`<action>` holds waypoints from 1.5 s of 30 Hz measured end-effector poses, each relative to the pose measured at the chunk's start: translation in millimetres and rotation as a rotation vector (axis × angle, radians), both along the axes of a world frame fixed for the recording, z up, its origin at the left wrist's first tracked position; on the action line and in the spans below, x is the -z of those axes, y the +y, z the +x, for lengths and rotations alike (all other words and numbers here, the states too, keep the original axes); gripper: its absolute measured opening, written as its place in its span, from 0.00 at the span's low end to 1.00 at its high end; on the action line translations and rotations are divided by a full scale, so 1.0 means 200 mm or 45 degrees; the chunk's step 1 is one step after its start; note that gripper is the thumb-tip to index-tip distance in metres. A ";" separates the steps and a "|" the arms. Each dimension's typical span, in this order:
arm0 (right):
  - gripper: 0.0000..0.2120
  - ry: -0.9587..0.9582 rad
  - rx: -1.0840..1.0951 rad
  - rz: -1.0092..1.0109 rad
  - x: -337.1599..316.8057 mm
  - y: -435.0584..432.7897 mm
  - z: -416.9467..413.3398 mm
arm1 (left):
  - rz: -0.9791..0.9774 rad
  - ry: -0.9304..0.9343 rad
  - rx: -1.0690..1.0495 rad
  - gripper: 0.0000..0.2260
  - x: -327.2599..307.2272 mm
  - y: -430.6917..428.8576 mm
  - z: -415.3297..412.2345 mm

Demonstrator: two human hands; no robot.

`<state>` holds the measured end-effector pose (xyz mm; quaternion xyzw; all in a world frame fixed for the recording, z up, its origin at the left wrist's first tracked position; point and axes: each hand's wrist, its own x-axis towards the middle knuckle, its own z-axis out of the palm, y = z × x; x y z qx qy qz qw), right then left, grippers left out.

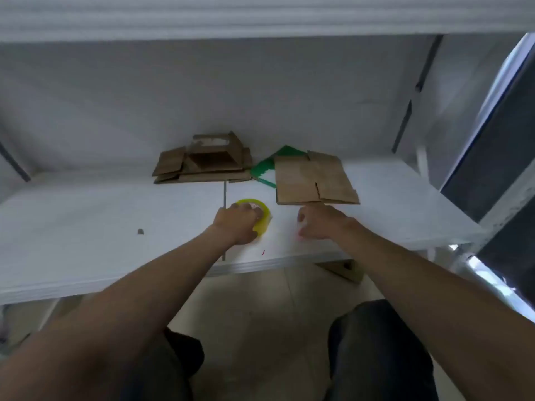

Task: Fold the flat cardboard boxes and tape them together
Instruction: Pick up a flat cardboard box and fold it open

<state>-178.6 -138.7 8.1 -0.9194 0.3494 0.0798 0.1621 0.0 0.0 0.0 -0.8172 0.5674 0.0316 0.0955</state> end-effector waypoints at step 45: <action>0.16 0.194 0.004 -0.464 0.22 -0.31 0.23 | 0.058 -0.275 -0.677 0.21 0.15 -0.16 0.39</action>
